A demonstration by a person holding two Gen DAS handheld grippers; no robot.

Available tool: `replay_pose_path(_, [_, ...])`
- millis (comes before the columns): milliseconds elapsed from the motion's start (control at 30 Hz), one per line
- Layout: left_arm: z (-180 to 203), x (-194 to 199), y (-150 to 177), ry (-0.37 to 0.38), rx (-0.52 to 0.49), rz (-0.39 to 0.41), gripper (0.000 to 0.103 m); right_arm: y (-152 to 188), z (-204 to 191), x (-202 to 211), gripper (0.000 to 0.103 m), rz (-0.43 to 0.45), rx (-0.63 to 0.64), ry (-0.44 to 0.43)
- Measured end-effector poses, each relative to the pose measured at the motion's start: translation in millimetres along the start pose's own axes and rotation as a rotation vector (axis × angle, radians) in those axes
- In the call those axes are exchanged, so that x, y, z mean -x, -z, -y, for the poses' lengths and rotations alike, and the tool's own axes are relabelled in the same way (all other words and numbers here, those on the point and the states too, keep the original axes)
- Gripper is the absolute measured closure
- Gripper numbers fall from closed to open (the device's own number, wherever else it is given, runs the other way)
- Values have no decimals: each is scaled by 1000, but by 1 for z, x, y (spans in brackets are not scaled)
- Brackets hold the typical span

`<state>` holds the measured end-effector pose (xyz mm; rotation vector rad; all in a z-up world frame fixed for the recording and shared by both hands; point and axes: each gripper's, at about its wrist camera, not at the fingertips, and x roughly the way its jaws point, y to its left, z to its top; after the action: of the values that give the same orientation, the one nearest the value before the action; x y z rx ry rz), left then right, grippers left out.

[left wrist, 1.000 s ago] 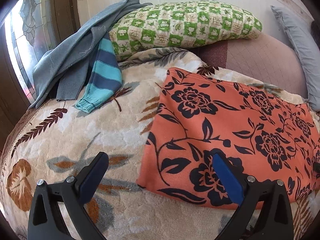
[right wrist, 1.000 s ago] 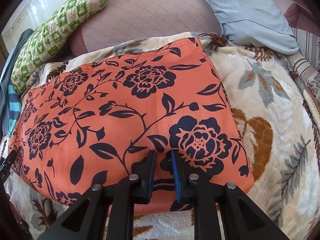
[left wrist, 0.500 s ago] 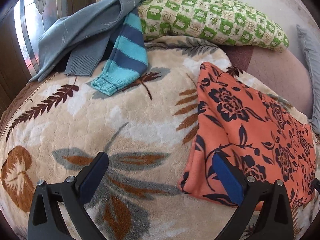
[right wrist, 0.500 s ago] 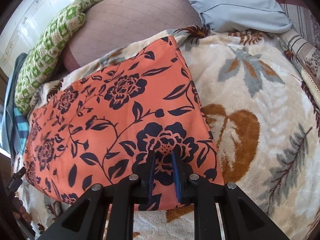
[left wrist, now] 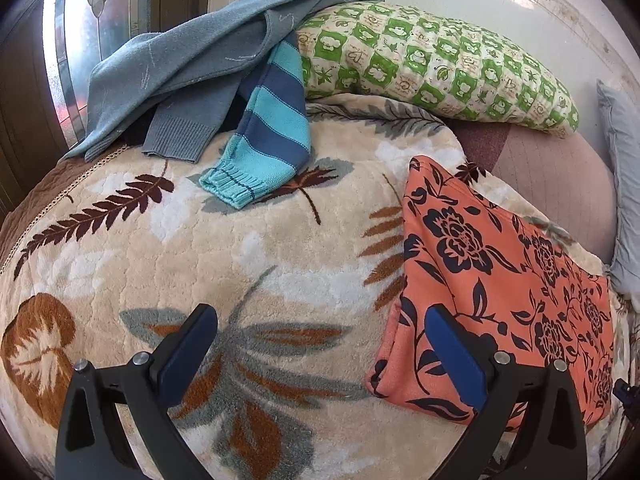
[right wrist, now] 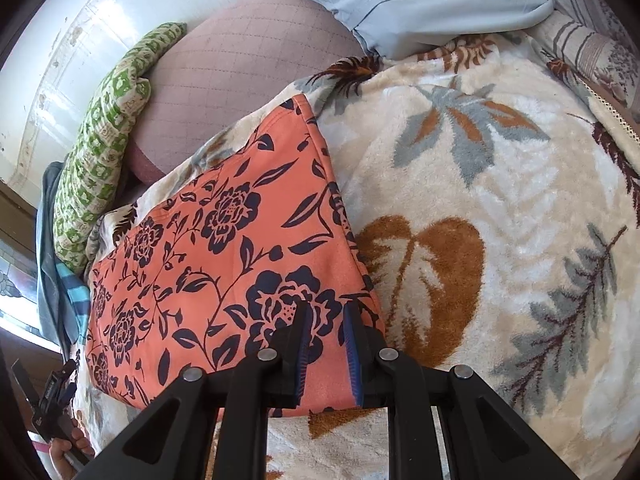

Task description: Fold small clothes

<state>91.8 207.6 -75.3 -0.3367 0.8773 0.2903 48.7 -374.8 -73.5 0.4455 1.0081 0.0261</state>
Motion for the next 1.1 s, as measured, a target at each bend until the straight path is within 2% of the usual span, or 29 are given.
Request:
replay_pose_path(100, [-7,-3,-3,18,13,-11,0,0,8,4,83,19,-17,-16])
replay_pose_path(167, [-16,-4,-5,48,57,-20,0,0,13,5,73,16,-31,-43])
replay_pose_path(233, [-22,-5,-5,98,107,-26,0,1,18,5,33,12,-60,-84])
replay_pose_path(333, [-18,-7,-4,151,118,-54,0,3,18,3,32,-17,-81,-130])
replay_pose_path(400, [-9,-13,-1,186,110,-100,0,5,18,-3,32,-52,-104,-158])
replay_pose_path(567, [5,-19,12,259,144,-195,0,11,31,-12,32,-109,-229,-247])
replay_pose_path(733, [14,-28,23,312,208,-261,0,16,33,-4,33,-84,-329,-332])
replay_pose_path(833, [18,-25,27,308,221,-258,0,21,31,1,33,-72,-367,-369])
replay_pose_path(967, [19,-23,32,376,290,-286,2,29,25,3,33,-78,-405,-389])
replay_pose_path(1100, [22,-24,32,387,294,-276,15,34,12,-4,33,-131,-403,-456])
